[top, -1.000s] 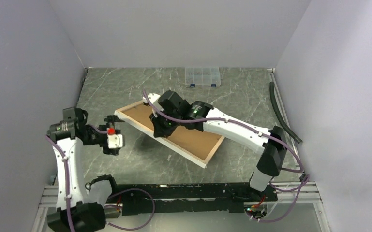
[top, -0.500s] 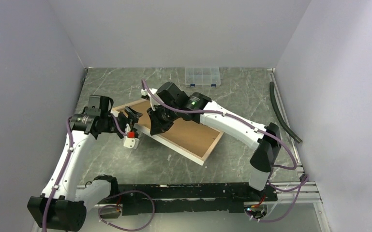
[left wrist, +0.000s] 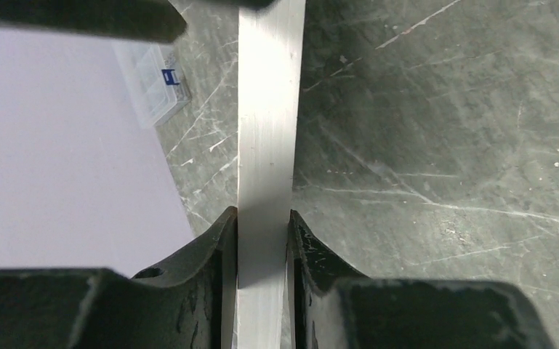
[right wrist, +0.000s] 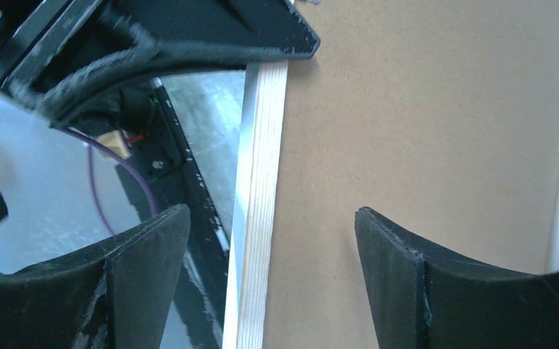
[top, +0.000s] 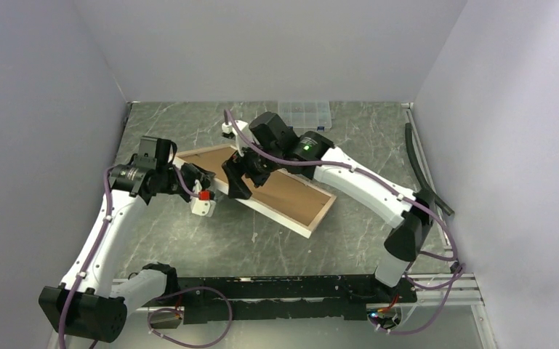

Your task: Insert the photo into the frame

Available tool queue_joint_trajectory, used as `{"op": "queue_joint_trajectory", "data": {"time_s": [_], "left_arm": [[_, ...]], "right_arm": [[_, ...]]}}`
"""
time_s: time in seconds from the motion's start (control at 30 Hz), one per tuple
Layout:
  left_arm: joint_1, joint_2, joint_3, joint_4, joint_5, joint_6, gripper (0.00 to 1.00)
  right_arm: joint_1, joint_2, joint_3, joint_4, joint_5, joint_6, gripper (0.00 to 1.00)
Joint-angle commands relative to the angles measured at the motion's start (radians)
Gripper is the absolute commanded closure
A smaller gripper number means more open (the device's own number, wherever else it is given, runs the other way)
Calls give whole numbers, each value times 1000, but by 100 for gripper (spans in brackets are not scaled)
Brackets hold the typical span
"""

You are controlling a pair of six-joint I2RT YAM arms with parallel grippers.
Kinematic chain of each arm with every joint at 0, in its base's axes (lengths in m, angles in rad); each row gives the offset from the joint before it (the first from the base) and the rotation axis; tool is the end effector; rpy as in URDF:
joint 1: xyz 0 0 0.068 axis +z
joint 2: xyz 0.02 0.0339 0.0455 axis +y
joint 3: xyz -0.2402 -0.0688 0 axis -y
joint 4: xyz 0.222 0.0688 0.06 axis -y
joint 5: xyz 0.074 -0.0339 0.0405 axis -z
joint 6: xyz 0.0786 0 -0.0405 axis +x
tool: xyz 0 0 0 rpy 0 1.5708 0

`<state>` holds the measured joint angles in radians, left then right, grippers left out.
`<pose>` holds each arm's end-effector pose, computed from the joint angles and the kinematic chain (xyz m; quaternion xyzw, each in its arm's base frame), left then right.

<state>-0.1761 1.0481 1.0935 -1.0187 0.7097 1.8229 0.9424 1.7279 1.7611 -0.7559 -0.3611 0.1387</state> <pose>0.1823 -0.0845 0.2812 0.8091 0.3986 -0.0233 0.4311 0.2057 0.3303 0.3205 -0.4187 0.7963 0.3486 0.2628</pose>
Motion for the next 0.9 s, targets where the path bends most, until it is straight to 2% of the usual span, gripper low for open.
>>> {"op": "queue_joint_trajectory", "data": {"time_s": [0.0, 0.17, 0.43, 0.73, 0.87], "left_arm": [[1, 12, 91, 3, 18, -103, 92], [1, 9, 96, 9, 33, -136, 94], [1, 9, 126, 22, 54, -198, 94], [0, -42, 92, 54, 80, -210, 94], [1, -48, 94, 48, 84, -211, 94]], "right_arm": [[4, -118, 6, -65, 77, -218, 10], [73, -153, -23, -132, 185, -356, 8], [141, -118, -35, -158, 390, -415, 10], [146, -143, -187, 70, 479, -436, 18], [141, -116, -181, 119, 500, -439, 24]]}}
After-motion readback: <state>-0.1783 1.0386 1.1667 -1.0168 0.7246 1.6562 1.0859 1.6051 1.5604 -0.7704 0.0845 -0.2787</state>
